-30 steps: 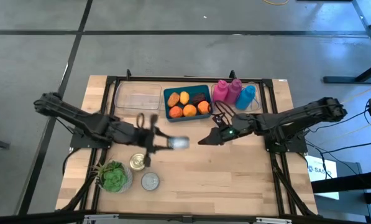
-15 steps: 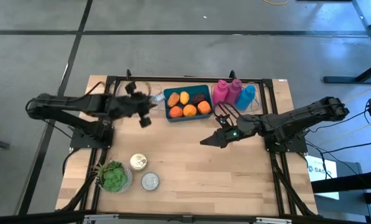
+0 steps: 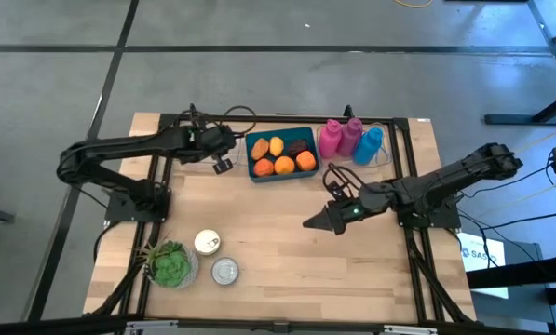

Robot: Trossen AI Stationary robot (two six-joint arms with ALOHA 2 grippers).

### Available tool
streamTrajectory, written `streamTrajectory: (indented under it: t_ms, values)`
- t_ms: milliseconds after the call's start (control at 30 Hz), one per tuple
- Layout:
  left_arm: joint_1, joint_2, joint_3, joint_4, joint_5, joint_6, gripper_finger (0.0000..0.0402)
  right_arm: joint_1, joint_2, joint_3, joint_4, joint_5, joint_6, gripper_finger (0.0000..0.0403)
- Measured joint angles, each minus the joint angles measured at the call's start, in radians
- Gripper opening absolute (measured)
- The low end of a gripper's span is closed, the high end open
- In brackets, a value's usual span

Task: Pick & Place Food Item
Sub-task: Put the yellow blue tuna can into the left transparent bin

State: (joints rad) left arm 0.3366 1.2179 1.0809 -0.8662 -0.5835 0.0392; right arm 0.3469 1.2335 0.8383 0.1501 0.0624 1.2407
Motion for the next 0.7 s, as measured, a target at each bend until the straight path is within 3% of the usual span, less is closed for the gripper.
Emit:
streamTrajectory:
  t_ms: [400, 700]
  values:
    - [0.008, 0.185, 0.000, 0.033, 0.010, 0.095, 0.0105, 0.060, 0.000, 0.000, -0.001, 0.076, -0.019, 0.0057]
    - [0.075, 0.203, -0.045, 0.054, 0.057, -0.022, 0.0105, 0.105, 0.000, 0.000, -0.001, 0.142, -0.015, 0.0057]
